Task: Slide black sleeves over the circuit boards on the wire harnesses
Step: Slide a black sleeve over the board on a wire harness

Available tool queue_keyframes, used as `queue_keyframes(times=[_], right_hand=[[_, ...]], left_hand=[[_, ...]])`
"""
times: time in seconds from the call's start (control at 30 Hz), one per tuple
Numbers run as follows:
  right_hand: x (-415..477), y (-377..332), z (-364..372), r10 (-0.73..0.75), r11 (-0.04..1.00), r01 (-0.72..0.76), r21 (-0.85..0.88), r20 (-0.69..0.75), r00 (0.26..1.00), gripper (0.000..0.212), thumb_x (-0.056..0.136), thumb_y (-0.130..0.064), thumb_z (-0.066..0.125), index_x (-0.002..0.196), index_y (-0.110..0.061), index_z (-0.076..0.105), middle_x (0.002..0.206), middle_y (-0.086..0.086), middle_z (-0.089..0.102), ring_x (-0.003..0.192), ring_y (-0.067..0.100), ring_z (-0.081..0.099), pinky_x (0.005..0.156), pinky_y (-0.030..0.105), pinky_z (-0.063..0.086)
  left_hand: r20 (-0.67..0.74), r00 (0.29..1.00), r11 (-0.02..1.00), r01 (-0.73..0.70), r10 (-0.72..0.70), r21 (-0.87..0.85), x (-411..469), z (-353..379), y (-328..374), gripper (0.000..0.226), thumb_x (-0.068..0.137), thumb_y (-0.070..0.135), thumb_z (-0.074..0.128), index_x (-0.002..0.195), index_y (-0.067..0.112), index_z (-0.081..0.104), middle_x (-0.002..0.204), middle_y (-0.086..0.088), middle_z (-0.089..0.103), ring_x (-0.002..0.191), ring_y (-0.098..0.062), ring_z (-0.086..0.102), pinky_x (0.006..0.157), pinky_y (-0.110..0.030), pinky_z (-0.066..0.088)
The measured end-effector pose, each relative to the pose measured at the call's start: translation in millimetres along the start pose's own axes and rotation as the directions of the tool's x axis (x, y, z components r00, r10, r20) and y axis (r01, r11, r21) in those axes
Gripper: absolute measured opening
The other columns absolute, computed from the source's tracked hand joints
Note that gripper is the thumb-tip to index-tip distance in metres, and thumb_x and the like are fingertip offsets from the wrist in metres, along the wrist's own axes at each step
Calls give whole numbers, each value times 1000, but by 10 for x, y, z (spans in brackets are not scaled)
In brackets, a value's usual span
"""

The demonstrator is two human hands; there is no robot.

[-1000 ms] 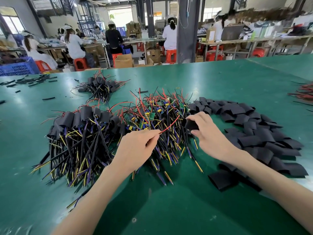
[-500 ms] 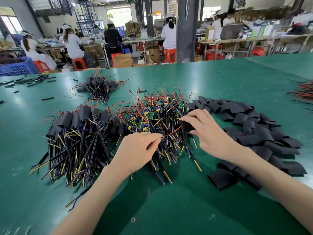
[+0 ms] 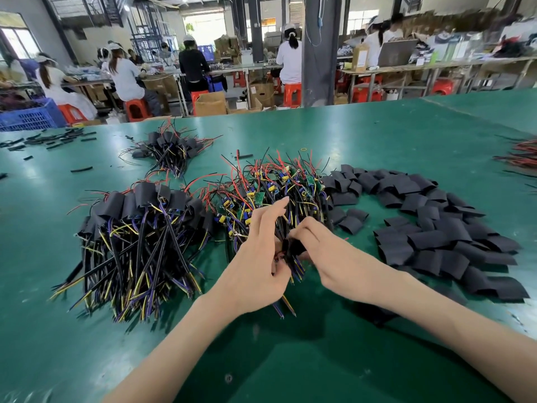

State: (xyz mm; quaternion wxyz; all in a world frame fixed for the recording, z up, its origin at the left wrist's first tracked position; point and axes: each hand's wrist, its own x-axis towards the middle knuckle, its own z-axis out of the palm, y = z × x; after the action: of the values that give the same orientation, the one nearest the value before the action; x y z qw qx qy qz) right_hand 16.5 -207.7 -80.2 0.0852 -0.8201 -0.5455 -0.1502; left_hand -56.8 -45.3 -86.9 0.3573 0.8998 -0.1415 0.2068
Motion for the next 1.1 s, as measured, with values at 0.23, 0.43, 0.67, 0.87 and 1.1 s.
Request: queue_keyframes(times=[0.23,0.43,0.67,0.87,1.1], right_hand=[[31,259,1,190,947,-158,278,-89,978,54,66,26,42,114,1,46,109,10,37,102,23,41,98,35,42],[9,460,-75,253,939,-210,274,-132,958,54,68,29,47,116,4,47,108,6,36,100,19,42,93,1,26],[-3,353,-14,83,996,-81,31,-66,994,46,85,3,59,129,-3,46,121,9,44,112,18,41,104,22,28],[-4,302,-13,63,996,-57,69,-91,994,55,79,14,62,130,-1,47,119,12,45,110,15,39,104,14,22],[5,254,-21,39,993,-25,112,-127,991,56,73,17,66,125,2,52,114,15,50,106,17,42,103,9,22]], left_hand=[[-10,983,980,183,-184,-72,53,-108,-97,71,84,8,64,141,30,26,125,8,47,98,-6,53,84,-22,47],[16,948,944,319,-319,-87,87,-146,-66,6,91,13,61,96,15,63,79,3,65,67,-6,60,68,-14,46],[-102,949,949,285,-300,-133,101,-151,-23,5,89,12,64,85,12,65,58,15,53,48,1,44,53,-10,34],[-83,933,930,336,-351,-148,102,-177,-58,14,92,20,61,78,18,63,49,22,49,46,0,40,51,-12,32],[-84,918,912,368,-387,-179,100,-193,-58,14,91,20,62,78,16,66,47,20,50,42,0,39,47,-10,30]])
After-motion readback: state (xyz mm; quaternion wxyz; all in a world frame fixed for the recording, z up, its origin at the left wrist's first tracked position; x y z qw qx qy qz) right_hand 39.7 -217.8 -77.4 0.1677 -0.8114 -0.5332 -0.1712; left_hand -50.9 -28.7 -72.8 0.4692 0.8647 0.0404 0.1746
